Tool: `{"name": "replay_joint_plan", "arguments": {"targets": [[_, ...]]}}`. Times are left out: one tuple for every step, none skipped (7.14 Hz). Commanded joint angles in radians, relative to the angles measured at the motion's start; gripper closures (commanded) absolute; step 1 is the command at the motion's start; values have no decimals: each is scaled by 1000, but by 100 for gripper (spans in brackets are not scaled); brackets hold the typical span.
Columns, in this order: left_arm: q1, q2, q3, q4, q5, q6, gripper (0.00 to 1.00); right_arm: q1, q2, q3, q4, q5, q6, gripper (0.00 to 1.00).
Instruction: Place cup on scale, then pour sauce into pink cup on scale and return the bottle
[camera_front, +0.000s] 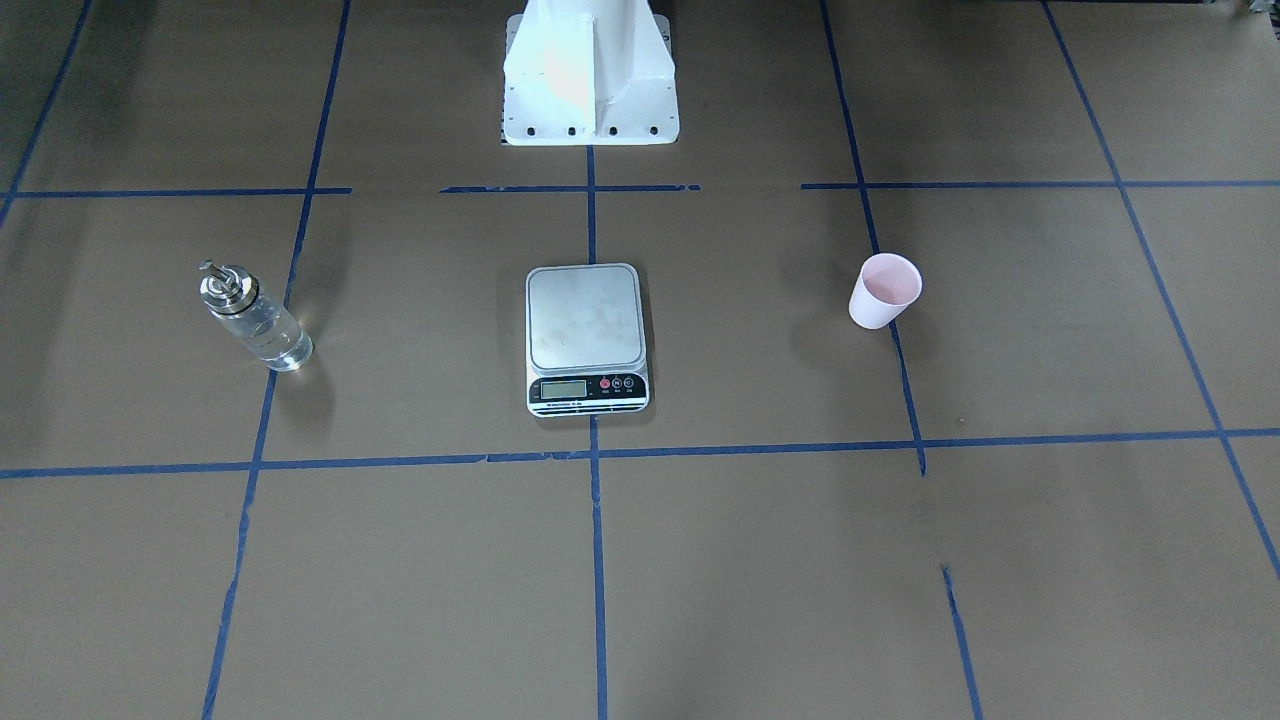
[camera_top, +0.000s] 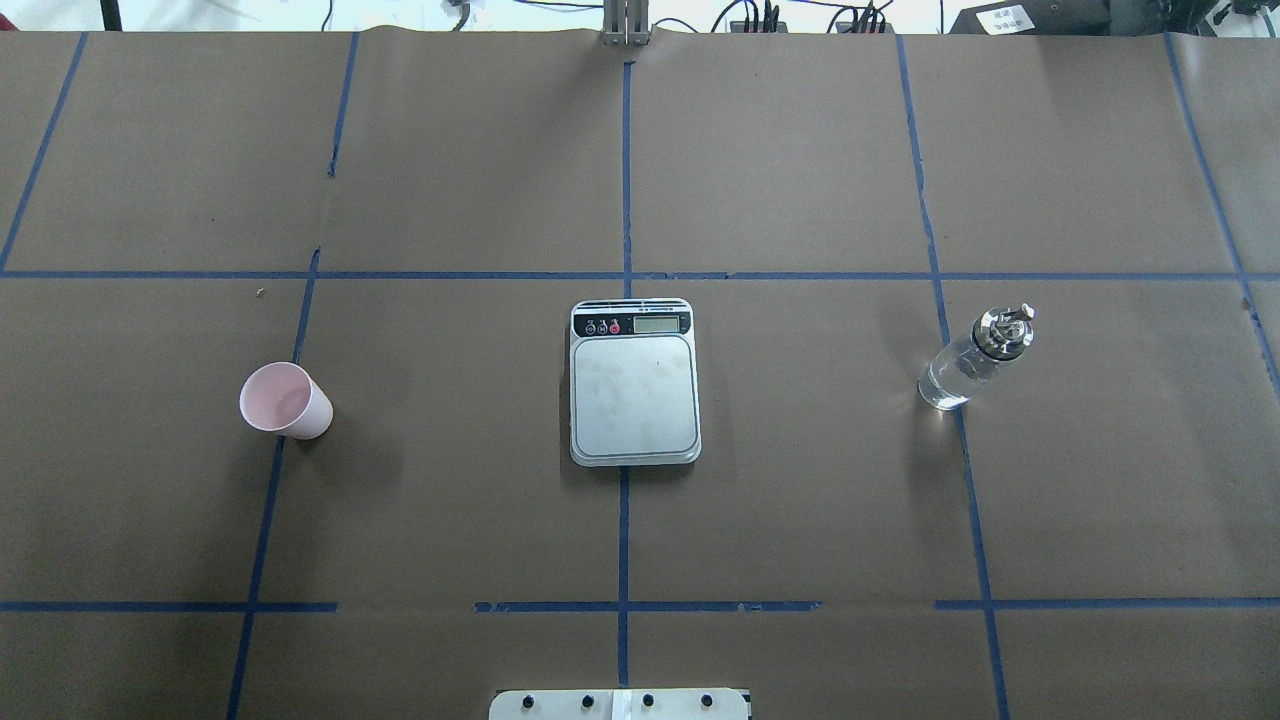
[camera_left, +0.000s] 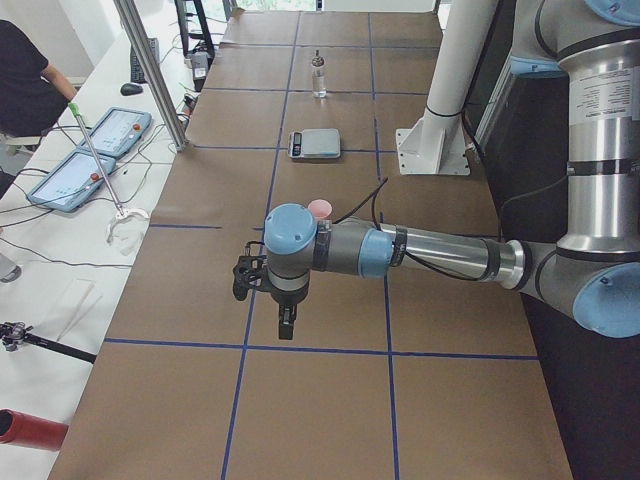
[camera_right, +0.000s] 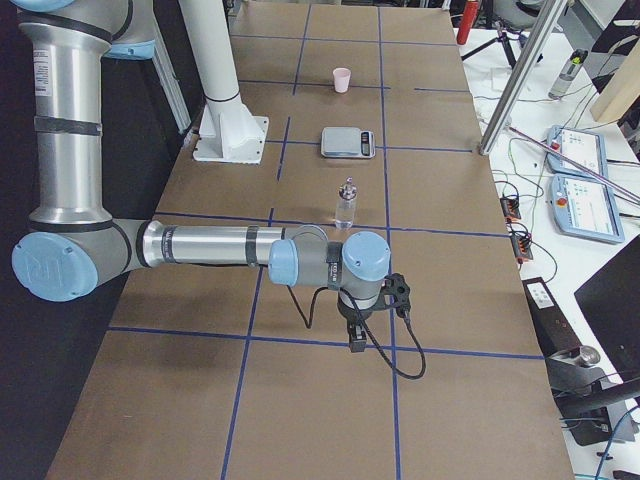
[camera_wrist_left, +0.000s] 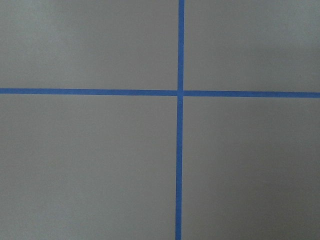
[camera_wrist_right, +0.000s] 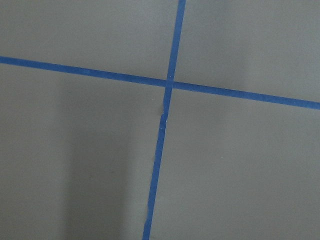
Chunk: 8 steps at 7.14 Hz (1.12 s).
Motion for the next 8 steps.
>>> {"name": "replay_joint_plan", "arguments": {"targets": [[0,-2,-1,0,-3,-3,0,4,6,6,-1,11,1,0],[0,-6,-37,3,-2,-11,0,5,7,9,2,24,3,0],[3,-14,-95,15,3,-20,0,5,9,9,2,25,3,0],[11,-11,-177,8,3,-189,0,5,10,9,-1,27,3,0],[26,-3,-270,9,1,-266,0,5,10,9,-1,37,3,0],[90,-11,-332,9,-2,-281,0,5,9,9,0,54,4,0],[166,-53,-364,-1,-3,-314,0,11,13,9,4,54,4,0],[316,-117,-360,11,-8,-319,0,11,15,6,4,54,4,0]]}}
